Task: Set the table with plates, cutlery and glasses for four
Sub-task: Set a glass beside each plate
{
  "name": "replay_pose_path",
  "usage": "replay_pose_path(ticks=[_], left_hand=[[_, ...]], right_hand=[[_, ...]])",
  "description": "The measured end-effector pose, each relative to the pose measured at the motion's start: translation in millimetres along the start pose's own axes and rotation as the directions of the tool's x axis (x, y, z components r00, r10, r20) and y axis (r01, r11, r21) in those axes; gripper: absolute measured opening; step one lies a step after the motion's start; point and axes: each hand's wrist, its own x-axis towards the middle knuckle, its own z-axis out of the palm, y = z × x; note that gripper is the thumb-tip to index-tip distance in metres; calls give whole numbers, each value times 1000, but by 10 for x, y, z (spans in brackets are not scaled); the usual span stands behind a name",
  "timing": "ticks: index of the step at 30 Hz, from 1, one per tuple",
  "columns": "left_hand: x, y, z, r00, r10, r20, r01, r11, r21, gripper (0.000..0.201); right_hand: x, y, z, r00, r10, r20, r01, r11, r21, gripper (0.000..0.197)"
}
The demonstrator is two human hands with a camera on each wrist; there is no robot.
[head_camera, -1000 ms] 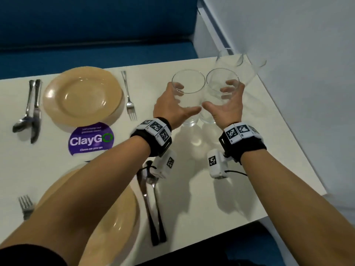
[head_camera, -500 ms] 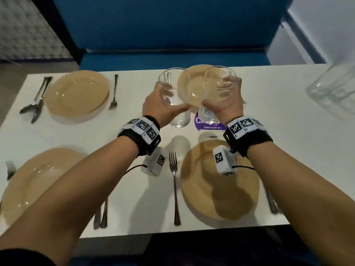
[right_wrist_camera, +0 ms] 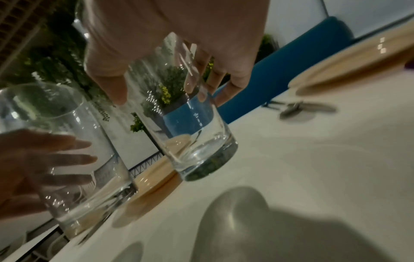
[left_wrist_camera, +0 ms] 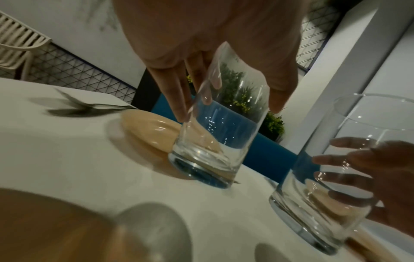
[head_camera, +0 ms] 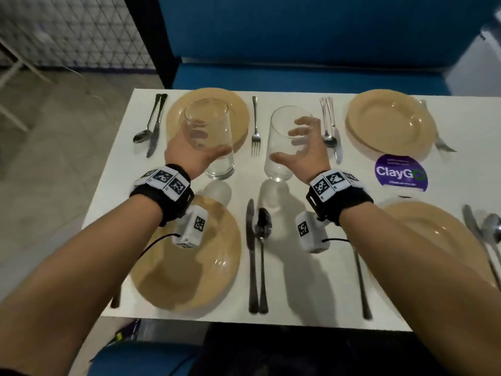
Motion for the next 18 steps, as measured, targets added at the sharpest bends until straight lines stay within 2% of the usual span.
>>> replay_pose_path(ticks=[4,8,18], left_hand=[[162,-397,-406,998,-40,43,39,999,6,73],[294,-690,-592,997,-75,34,76,997,-13,75],[479,-846,-739,999,-47,16,47,998,-37,74]], right_hand=[[-90,-27,532,999,40,23,-40,999,-4,73],[-115,-32,862,997,68,37,-68,998,-6,70],[-80,-36,1071,996,72,50,-73,997,21,73]])
